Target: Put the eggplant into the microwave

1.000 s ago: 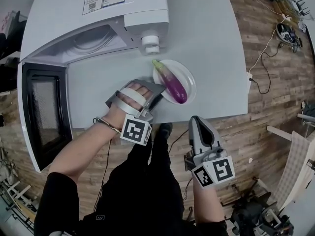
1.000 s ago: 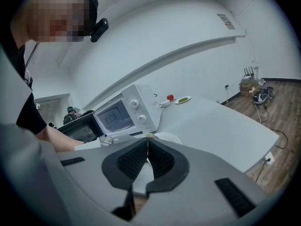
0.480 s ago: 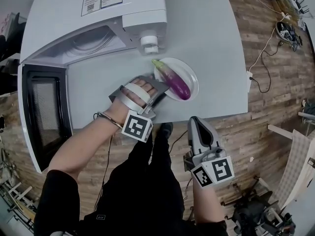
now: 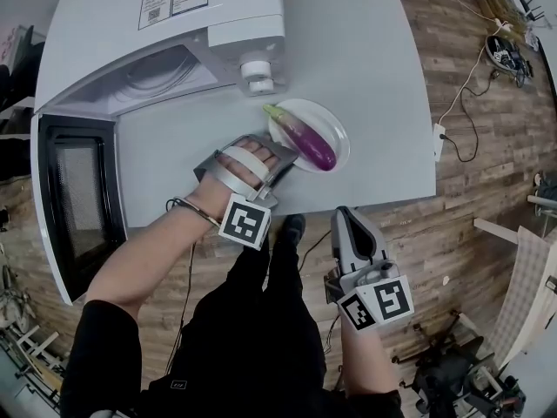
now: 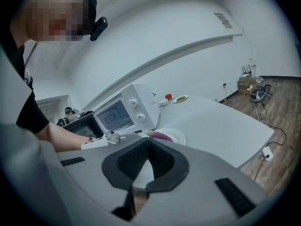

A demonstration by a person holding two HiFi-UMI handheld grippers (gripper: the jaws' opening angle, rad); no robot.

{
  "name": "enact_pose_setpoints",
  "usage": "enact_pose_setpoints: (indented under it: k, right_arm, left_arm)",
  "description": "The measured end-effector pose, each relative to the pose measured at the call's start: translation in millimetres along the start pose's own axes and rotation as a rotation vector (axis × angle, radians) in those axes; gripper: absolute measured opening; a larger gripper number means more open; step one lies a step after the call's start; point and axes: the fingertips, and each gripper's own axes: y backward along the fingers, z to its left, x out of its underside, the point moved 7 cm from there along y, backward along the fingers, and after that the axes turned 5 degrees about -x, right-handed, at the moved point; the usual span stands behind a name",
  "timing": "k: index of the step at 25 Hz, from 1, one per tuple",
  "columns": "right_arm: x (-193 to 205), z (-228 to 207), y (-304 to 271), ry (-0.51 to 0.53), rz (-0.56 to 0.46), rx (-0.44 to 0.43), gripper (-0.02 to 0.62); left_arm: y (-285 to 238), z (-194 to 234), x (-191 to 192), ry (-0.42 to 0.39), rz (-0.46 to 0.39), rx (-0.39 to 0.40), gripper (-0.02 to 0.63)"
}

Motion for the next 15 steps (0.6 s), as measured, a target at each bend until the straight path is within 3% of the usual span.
enact_pose_setpoints:
  k: [4,8,15]
  right_arm:
    - [2.3,0.5,1.7,-0.004,0.003,-0.003,0.015]
    - [3.4,2.4,1.5,-0.005,0.007,-0.009,0.015]
    - [3.2,1.8,2.3,0.0,0.01,-0.01,0.015]
  left_arm:
    - [-1.1,-0.1,-1.8,-0.017,0.011,0.0,0.049]
    - [-1.7,5.4,-2.5,-0.111,0.04,-0.099,0.04]
    - [0.2,3.9,-2.1,-0.163,0.051,-0.165,0.029]
